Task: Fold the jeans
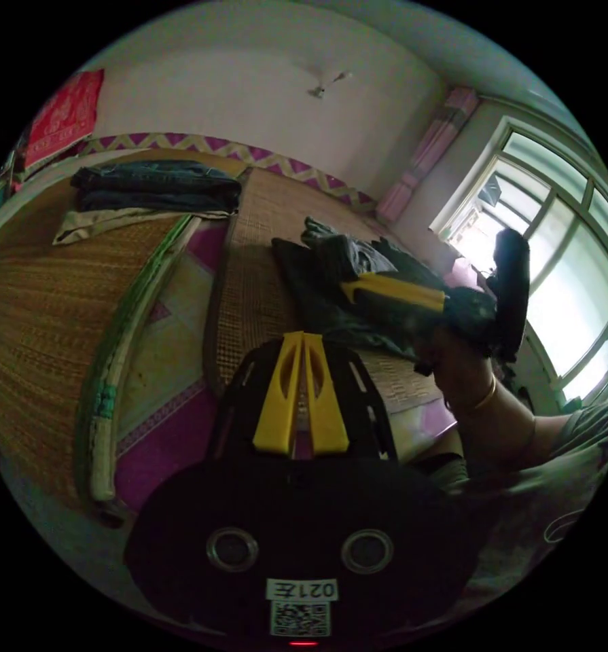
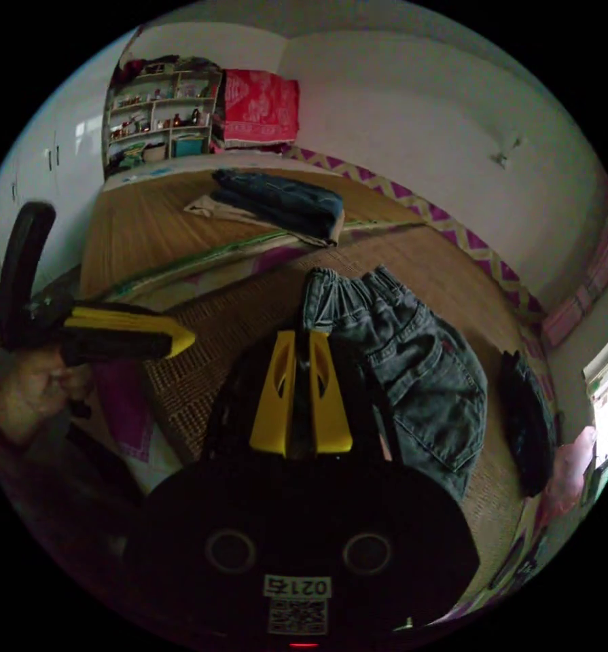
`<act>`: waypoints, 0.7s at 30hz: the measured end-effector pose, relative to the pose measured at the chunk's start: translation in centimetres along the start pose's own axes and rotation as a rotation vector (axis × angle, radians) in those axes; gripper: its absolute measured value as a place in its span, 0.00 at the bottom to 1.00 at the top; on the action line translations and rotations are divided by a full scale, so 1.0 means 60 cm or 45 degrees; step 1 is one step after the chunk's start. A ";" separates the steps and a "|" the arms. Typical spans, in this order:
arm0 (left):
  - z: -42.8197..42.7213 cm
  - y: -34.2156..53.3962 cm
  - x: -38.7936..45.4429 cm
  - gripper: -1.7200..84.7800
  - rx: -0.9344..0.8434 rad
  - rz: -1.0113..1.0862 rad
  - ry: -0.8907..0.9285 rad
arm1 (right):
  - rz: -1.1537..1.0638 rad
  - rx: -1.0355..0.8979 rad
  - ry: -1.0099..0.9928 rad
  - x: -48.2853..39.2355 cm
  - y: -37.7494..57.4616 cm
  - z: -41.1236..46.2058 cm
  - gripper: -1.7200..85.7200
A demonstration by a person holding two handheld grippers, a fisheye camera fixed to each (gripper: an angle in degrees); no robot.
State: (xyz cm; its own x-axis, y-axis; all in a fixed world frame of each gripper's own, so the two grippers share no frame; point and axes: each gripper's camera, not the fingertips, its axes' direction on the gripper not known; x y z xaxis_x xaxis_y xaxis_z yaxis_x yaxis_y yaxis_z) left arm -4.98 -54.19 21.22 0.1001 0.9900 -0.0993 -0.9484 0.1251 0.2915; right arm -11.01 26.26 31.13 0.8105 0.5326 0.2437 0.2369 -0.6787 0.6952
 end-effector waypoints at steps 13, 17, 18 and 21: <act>-0.025 -0.168 -0.202 0.11 0.037 -0.197 0.131 | -0.156 -0.114 -0.209 0.003 0.123 0.195 0.09; -0.020 -0.219 -0.286 0.16 -0.007 -0.259 0.340 | 0.182 0.072 -0.287 0.187 0.184 0.120 0.14; -0.018 -0.226 -0.295 0.17 -0.015 -0.262 0.367 | 0.250 0.091 -0.256 0.223 0.197 0.114 0.14; -0.006 -0.261 -0.334 0.20 -0.074 -0.268 0.436 | 0.572 0.053 -0.174 0.411 0.262 0.136 0.17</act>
State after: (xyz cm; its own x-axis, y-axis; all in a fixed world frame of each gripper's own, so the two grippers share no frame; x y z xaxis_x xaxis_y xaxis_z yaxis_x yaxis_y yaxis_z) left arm 7.74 -76.01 18.34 0.1973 0.8628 -0.4655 -0.9343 0.3093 0.1773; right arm 17.07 24.62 42.56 0.9002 0.1120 0.4209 -0.1342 -0.8481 0.5126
